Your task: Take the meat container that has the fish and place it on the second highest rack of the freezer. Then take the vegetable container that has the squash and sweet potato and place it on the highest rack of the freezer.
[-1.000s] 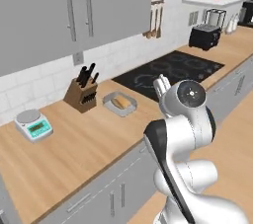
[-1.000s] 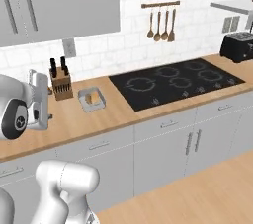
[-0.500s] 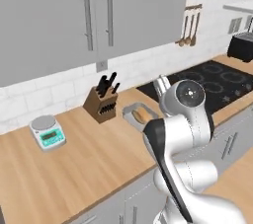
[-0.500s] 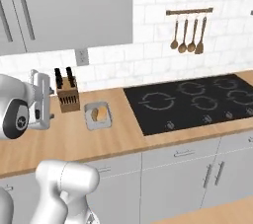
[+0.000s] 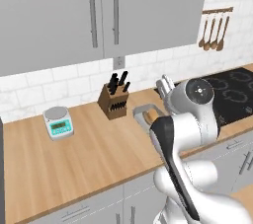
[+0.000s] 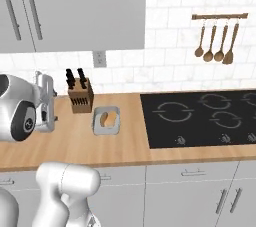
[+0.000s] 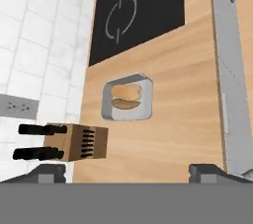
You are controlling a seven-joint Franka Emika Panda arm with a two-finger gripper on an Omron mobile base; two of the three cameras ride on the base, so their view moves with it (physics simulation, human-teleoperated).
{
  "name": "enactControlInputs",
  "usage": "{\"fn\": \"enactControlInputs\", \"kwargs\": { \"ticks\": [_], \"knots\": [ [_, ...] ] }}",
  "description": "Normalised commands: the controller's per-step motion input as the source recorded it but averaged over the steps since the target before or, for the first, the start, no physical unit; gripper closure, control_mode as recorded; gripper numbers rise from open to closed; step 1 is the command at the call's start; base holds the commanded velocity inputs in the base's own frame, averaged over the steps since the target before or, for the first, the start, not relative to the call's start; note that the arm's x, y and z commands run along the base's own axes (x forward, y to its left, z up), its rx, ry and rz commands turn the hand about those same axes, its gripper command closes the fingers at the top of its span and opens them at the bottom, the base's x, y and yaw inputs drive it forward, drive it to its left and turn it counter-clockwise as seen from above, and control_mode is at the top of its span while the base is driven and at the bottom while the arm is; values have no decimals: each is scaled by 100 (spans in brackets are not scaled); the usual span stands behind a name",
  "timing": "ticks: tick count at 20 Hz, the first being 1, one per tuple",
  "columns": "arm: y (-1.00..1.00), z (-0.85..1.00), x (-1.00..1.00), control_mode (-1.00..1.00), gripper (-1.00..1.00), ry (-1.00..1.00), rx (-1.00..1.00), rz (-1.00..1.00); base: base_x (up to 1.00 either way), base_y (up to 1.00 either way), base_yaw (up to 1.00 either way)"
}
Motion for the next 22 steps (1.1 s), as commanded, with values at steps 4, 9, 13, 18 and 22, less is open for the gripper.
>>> {"fn": "enactControlInputs", "kwargs": {
  "ticks": [4, 9, 13, 18, 22],
  "knots": [
    [-96, -91, 3, -100, -100, 3, 9, 28, 0, 0, 0],
    [-38, -81, 66, -100, -100, 16, 2, 16, 0, 0, 0],
    [-49, -58, 68, -100, -100, 17, 0, 26, 0, 0, 0],
    [-29, -52, 69, -100, -100, 11, 0, 19, 0, 0, 0],
    [-6, -50, 65, -100, -100, 10, 0, 4, 0, 0, 0]
  ]
}}
